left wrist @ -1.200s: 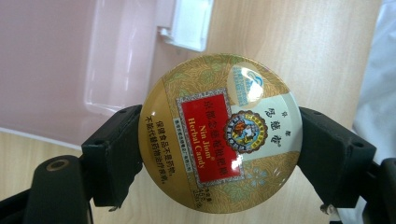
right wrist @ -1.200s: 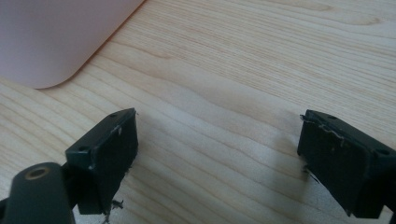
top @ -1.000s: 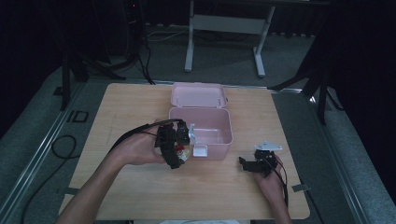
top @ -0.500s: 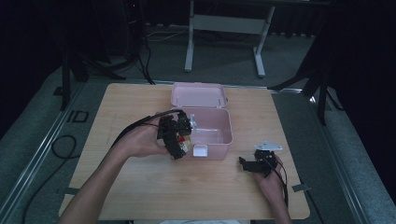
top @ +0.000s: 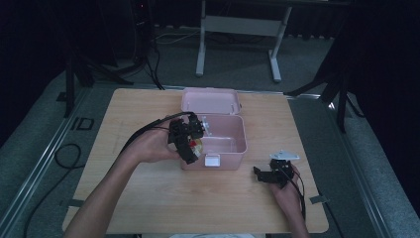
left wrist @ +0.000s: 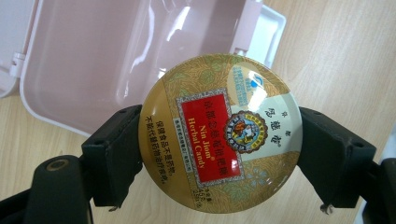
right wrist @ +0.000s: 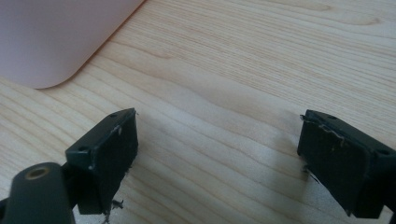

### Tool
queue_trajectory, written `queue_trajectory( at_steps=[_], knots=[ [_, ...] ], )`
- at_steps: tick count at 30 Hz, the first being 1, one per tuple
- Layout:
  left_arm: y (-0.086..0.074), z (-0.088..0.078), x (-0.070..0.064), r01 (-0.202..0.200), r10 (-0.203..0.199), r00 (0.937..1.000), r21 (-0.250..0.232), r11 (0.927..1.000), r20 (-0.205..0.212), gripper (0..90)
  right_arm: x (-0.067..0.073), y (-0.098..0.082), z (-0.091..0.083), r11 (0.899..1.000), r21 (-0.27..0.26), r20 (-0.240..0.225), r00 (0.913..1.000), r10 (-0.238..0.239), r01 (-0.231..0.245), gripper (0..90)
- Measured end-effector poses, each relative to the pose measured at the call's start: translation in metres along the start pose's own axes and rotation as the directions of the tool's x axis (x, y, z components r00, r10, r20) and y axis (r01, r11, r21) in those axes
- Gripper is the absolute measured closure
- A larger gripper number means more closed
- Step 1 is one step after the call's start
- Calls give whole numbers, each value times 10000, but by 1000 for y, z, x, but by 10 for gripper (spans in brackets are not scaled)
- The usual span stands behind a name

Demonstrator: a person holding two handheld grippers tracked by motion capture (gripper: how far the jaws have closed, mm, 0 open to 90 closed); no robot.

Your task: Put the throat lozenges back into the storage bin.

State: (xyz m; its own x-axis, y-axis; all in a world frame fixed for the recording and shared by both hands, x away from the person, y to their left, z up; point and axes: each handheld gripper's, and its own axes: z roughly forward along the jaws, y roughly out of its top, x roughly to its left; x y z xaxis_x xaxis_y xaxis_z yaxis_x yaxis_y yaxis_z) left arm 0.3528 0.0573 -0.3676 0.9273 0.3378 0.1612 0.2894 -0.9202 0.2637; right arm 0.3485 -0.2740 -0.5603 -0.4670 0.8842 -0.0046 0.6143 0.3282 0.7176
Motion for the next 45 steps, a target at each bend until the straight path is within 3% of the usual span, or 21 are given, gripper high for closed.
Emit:
queue_trajectory(
  at_steps=[27,45],
  knots=[
    [3,9,19,935,-936,9953,-15,9956,-245,207,0,0,0,10000,2,3,10000,-2,2,119],
    [5,18,29,1107,-1103,9938,295,9934,-150,207,0,0,0,10000,-7,8,10000,-2,2,119]
  ],
)
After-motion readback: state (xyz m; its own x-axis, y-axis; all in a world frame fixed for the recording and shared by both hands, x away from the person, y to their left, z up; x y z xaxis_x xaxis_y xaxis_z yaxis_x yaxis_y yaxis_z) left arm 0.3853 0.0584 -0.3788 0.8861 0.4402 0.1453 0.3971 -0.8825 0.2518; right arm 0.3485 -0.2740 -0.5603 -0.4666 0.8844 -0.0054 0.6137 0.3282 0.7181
